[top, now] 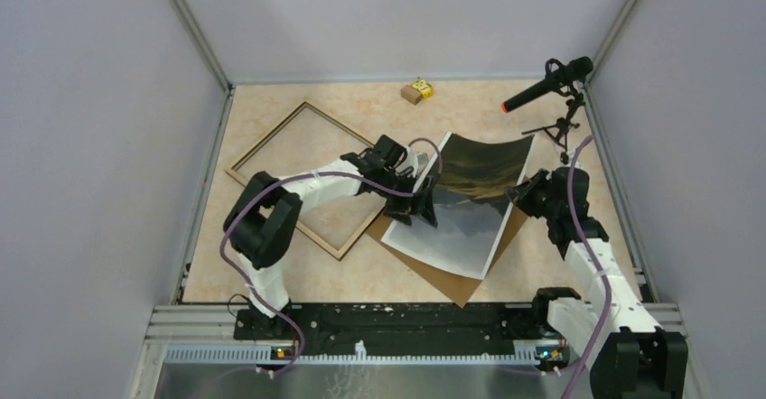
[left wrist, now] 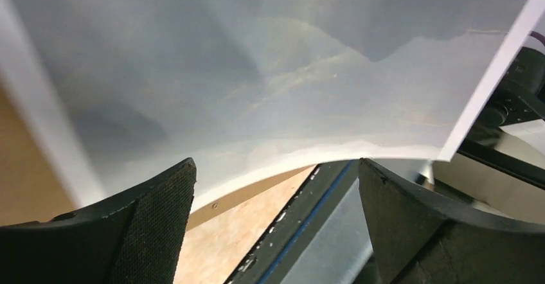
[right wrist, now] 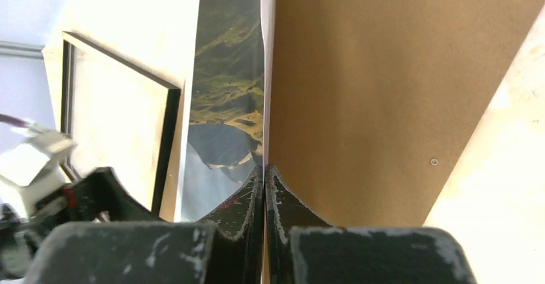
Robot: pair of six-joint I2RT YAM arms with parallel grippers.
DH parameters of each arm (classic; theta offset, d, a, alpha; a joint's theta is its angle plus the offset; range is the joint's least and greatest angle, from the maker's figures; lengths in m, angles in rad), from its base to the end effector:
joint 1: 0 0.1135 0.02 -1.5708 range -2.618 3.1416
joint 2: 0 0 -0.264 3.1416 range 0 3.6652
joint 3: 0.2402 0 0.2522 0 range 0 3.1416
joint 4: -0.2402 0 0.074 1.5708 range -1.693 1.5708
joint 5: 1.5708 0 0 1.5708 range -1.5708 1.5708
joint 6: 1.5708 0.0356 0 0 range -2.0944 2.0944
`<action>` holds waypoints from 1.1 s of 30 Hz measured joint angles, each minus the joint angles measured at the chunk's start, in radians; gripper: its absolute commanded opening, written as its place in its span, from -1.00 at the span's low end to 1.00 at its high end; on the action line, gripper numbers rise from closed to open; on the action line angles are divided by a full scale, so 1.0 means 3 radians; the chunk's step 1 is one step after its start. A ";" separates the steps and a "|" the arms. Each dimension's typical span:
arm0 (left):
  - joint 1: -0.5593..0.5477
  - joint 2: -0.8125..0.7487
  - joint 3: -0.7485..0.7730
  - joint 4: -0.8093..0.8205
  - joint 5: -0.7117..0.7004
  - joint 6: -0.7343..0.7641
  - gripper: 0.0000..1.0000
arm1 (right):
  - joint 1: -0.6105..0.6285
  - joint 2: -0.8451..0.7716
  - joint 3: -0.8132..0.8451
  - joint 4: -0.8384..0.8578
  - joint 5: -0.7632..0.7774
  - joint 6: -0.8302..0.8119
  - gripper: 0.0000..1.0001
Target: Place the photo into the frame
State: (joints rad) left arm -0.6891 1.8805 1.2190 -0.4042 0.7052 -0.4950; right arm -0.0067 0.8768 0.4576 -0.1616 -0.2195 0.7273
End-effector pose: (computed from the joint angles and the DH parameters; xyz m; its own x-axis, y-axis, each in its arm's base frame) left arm 0.2783 -0.2591 0.1733 -0.9394 0.3052 -0.1564 0.3182 0.6060 -0.7290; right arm 0.1903 0.0065 0.2119 -0.5265 0.6525 -0.5451 0.2337 0.7275 0.6451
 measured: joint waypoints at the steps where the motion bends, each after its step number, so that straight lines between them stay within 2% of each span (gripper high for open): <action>1: 0.0000 -0.0100 0.0000 0.0001 -0.0103 0.0031 0.96 | 0.0038 -0.0014 0.0070 -0.0067 0.0060 -0.0042 -1.00; 5: 0.0001 -0.0598 -0.0003 0.0005 -0.0538 0.0160 0.96 | 0.0209 -0.0097 0.0406 -0.0383 0.0240 -0.0224 -1.00; 7: 0.0001 -0.1045 -0.0018 0.0048 -0.0927 0.0261 0.96 | 0.0276 -0.0107 0.0670 -0.0589 0.0303 -0.0331 -1.00; 10: 0.0014 -0.1450 -0.0052 0.0100 -0.1330 0.0328 0.97 | 0.0354 -0.0090 0.1111 -0.0793 0.0334 -0.0500 -1.00; 17: 0.0159 -0.2407 -0.0404 0.0217 -0.2398 0.0362 0.97 | 0.0805 0.0474 0.2435 -0.1111 0.0403 -0.0816 -1.00; 22: 0.0426 -0.3002 -0.0547 0.0225 -0.2992 0.0340 0.97 | 0.1539 0.1457 0.3777 -0.1546 0.0821 -0.1100 -1.00; 27: 0.0636 -0.3346 -0.0481 0.0161 -0.3702 0.0292 0.97 | 0.2223 0.2777 0.5375 -0.2146 0.1507 -0.1324 -1.00; 33: 0.0734 -0.3530 -0.0417 -0.0041 -0.4592 0.0070 0.97 | 0.2678 0.4154 0.6696 -0.2516 0.1802 -0.1560 -1.00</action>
State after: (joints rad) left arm -0.4690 0.8215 1.0939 -0.4164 -0.6724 -0.4740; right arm 0.7967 2.1231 2.4664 -0.9165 0.3210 0.2592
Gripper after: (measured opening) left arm 0.987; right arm 0.003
